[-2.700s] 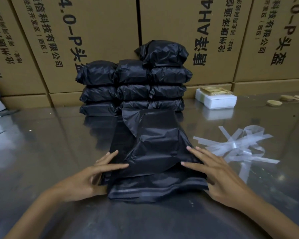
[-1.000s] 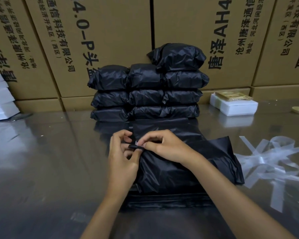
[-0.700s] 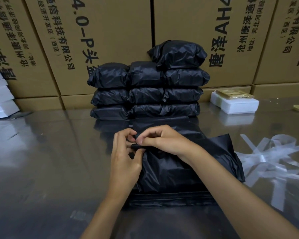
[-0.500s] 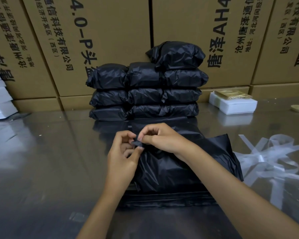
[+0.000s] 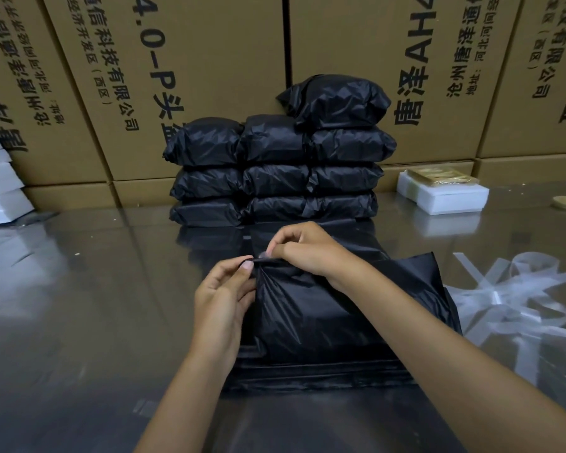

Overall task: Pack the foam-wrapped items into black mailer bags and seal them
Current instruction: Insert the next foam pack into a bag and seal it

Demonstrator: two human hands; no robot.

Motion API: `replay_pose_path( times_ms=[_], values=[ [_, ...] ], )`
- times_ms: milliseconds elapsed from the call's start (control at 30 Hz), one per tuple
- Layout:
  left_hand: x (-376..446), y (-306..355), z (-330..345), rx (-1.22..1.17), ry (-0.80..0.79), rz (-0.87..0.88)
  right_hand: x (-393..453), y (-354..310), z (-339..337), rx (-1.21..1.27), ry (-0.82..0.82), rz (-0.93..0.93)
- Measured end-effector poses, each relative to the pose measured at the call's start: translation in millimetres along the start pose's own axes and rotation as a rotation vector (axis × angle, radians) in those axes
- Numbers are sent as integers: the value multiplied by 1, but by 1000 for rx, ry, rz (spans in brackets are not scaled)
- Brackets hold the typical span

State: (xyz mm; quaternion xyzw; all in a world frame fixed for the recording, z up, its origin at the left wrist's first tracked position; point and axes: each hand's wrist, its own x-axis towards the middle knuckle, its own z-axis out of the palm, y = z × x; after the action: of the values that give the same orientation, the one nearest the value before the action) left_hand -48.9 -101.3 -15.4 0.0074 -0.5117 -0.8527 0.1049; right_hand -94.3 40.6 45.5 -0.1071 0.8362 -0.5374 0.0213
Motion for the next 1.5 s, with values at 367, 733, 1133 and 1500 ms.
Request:
replay_pose_path(
  times_ms=[367,733,1133,1500],
  values=[
    [11,-28,7,537,276,39,15,23,-47,117,502,61],
    [-7,-32,21,1482,-67,250,-16,32,-112,755,674,23],
    [-3,-14,12,1463,-89,266,-59,112,-156,168,993,69],
    [-34,-18,120,1550,-929,531,-98,160,-171,-739,786,300]
  ],
)
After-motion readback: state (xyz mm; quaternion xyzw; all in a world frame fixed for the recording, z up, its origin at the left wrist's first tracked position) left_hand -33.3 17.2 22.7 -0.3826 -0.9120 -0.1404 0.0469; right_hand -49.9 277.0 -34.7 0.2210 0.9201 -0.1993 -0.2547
